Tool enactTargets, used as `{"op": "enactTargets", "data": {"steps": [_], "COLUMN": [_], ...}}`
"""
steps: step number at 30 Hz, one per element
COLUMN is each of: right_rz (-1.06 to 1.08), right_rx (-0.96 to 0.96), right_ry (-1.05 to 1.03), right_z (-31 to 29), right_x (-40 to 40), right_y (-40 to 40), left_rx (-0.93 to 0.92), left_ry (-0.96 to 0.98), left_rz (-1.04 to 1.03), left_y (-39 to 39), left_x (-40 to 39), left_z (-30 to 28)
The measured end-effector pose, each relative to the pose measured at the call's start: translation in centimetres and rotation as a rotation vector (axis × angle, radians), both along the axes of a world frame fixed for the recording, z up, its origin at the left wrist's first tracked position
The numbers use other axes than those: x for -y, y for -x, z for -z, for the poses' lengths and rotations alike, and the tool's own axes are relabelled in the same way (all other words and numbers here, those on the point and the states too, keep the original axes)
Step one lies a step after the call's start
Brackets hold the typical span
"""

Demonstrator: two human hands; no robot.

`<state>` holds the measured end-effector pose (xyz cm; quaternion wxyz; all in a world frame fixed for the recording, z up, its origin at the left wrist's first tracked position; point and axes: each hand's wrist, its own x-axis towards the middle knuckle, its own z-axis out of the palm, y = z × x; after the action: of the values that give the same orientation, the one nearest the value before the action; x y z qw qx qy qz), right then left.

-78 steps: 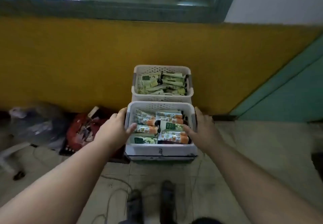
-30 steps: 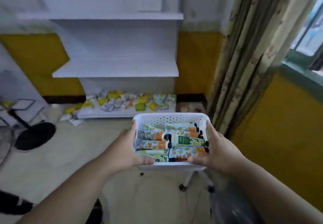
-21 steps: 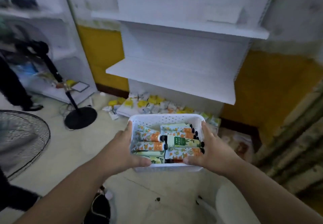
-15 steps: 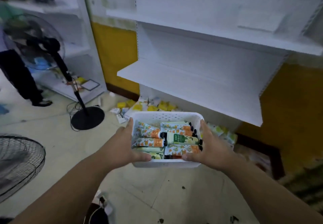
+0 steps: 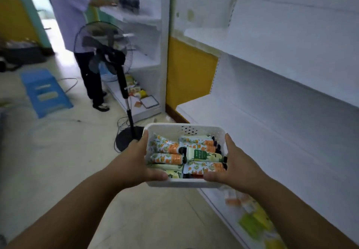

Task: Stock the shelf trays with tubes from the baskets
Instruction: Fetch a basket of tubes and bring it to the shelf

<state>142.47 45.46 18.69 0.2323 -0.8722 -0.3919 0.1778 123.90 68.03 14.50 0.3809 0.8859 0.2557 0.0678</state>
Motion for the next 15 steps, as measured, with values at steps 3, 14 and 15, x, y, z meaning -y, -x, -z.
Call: {"op": "enactTargets", "data": {"steps": [3, 14, 15], "right_rz": [-0.168, -0.660, -0.693], "right_rx": [-0.008, 0.002, -0.003], "right_ry": [-0.010, 0.013, 0.009], "right_z": [-0.6, 0.8, 0.4], "right_x": [-9.0, -44.8, -47.3], "right_y": [-4.5, -5.3, -4.5], "left_rx": [0.009, -0.035, -0.030], "left_ry": [0.009, 0.020, 0.029], "left_rz": [-0.174, -0.692, -0.720], "left_y": [-1.3, 4.6, 5.4], "left_x": [-4.7, -28.0, -29.7], "left_z": [-1.7, -0.9, -1.1]}}
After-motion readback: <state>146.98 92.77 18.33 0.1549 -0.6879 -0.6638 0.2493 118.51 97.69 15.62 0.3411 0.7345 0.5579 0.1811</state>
